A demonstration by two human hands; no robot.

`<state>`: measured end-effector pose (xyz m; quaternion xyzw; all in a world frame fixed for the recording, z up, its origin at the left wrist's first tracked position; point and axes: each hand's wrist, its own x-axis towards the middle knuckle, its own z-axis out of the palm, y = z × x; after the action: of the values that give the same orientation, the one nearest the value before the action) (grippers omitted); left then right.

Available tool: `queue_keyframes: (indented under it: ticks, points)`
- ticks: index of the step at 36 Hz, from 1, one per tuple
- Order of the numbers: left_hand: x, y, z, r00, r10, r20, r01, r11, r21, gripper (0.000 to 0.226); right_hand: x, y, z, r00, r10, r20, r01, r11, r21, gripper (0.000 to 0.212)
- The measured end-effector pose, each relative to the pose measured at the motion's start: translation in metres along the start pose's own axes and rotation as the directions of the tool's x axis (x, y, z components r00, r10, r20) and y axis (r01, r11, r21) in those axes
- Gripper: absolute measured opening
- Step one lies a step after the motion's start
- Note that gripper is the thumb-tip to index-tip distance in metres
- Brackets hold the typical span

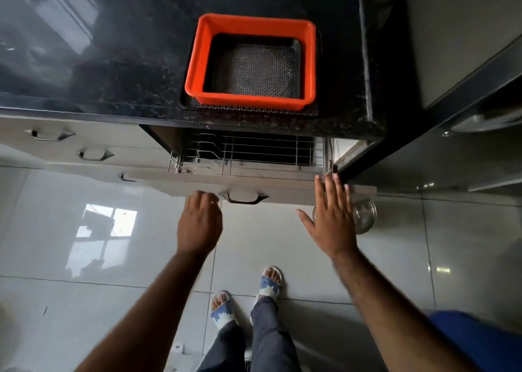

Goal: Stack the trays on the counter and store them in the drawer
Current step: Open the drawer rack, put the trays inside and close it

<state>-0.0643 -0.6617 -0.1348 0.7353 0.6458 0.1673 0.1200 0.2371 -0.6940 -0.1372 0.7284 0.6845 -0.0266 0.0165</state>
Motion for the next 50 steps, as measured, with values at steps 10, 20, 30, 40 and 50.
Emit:
queue_keyframes:
  ticks: [10, 20, 30, 40, 50]
  points:
    - [-0.033, -0.058, -0.055, 0.918, 0.009, 0.397, -0.159, 0.924, 0.347, 0.092, -0.081, -0.026, -0.018, 0.991, 0.069, 0.113, -0.066, 0.997, -0.027, 0.097]
    - [-0.105, -0.067, -0.068, 0.900, 0.033, 0.435, -0.190, 0.927, 0.322, 0.095, -0.151, -0.047, -0.039, 0.984, 0.101, 0.149, -0.098, 0.995, -0.026, 0.100]
    - [-0.052, -0.052, -0.094, 0.936, -0.115, 0.333, 0.050, 0.979, 0.198, 0.089, -0.124, -0.038, -0.069, 0.988, 0.143, 0.064, -0.153, 0.968, 0.196, 0.073]
    - [0.197, -0.034, -0.127, 0.981, -0.147, 0.125, 0.154, 0.987, -0.047, 0.050, 0.122, -0.010, -0.128, 0.966, 0.227, -0.121, -0.147, 0.873, 0.465, 0.036]
    - [0.338, -0.052, -0.085, 0.907, -0.376, 0.189, 0.406, 0.900, -0.160, 0.030, 0.301, 0.006, -0.115, 0.887, 0.421, 0.187, -0.451, 0.710, 0.540, 0.037]
